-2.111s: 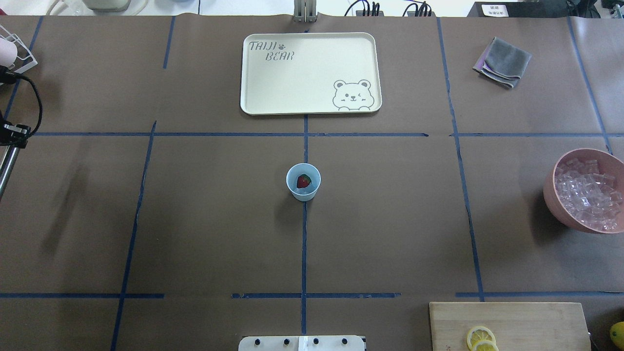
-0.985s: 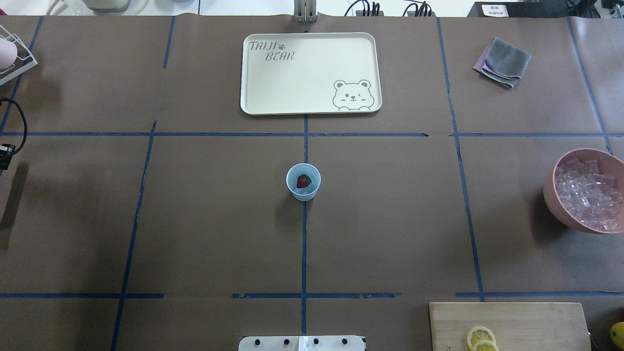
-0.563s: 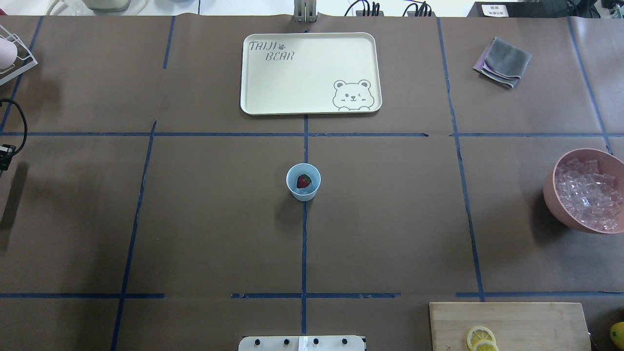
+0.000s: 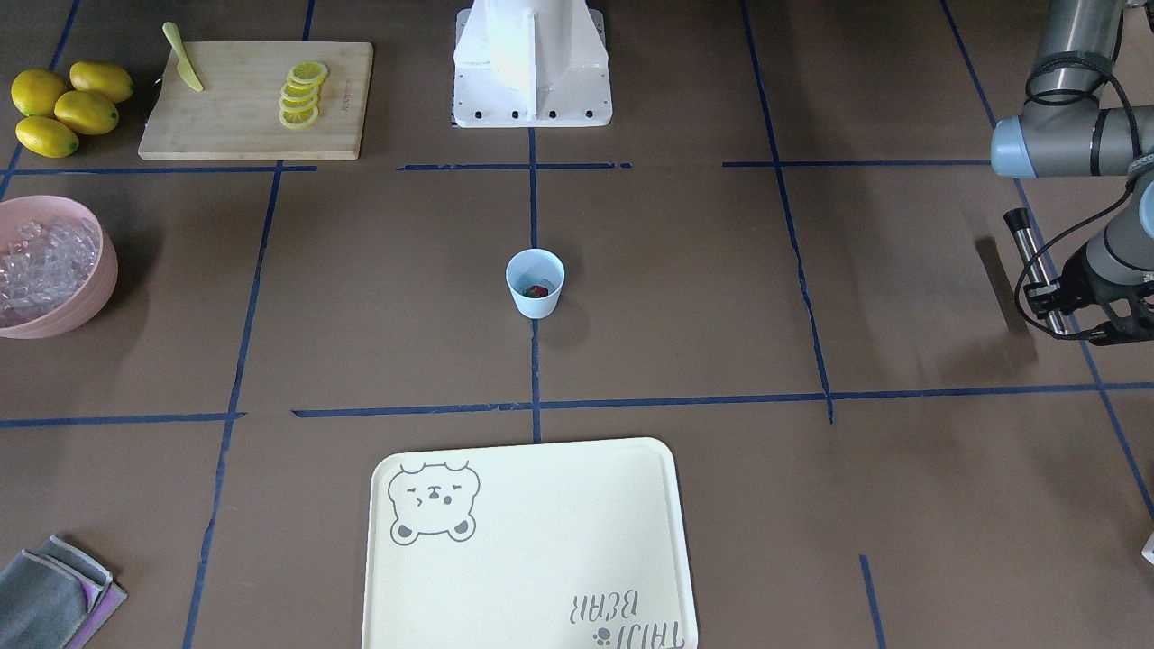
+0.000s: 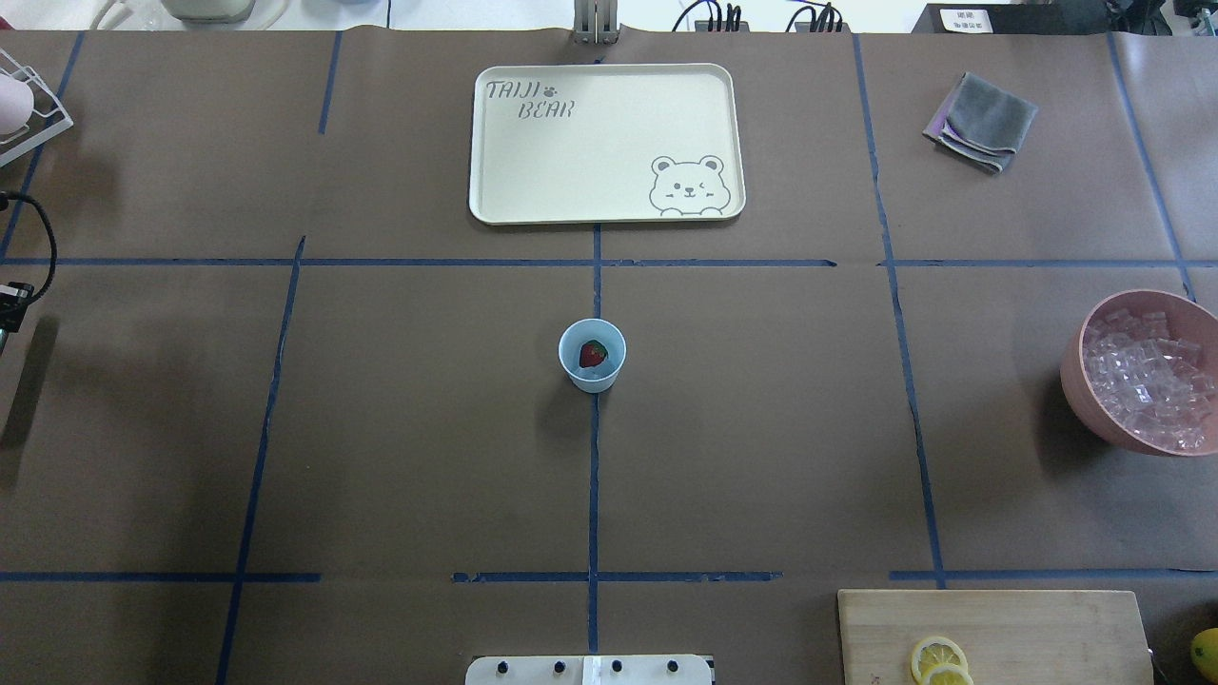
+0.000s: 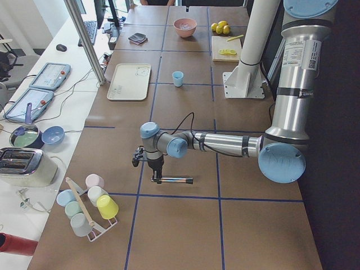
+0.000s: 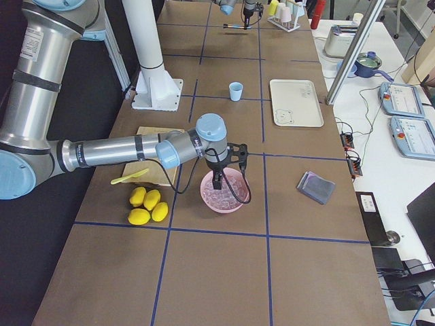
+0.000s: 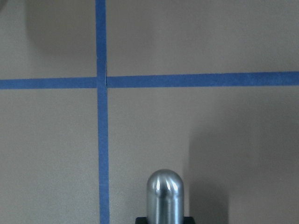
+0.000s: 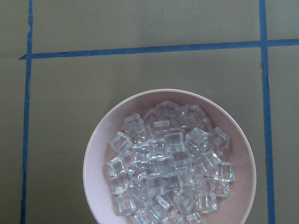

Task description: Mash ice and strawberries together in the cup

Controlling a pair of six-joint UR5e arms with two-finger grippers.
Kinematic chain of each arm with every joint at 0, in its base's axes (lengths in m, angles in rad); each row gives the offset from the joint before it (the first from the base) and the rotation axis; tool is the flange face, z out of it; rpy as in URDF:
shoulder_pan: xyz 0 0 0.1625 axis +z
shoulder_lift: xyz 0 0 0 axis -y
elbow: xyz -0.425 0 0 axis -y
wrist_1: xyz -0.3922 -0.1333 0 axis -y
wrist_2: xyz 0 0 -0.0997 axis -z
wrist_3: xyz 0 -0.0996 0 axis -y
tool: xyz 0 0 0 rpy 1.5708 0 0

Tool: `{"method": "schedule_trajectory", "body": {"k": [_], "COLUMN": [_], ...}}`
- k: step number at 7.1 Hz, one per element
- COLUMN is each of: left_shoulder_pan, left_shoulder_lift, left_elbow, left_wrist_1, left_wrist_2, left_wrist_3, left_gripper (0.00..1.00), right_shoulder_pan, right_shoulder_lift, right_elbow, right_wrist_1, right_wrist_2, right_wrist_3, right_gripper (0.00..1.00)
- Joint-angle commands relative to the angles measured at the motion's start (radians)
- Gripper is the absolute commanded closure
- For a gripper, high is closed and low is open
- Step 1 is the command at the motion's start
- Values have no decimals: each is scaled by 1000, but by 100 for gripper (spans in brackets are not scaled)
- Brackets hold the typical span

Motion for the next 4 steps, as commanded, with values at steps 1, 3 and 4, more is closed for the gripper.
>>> {"method": "schedule_trajectory", "body": {"k": [1,3,4], "left_shoulder_pan": [3,3,3], "left_shoulder_lift": [0,0,0], "left_elbow": [55,57,57], "left_wrist_1": [-99,-99,-99], "left_wrist_2": [-1,-2,-2], "left_wrist_3": [-7,-13,-13], "left_gripper": [100,98,96], "right_shoulder_pan": [1,1,1], "right_shoulder_lift": [0,-2,-2], "right_elbow": [-1,-2,-2], "right_wrist_1": [0,0,0], "right_wrist_2": [0,0,0], "right_wrist_3": [0,0,0], "right_gripper": [1,1,1]}}
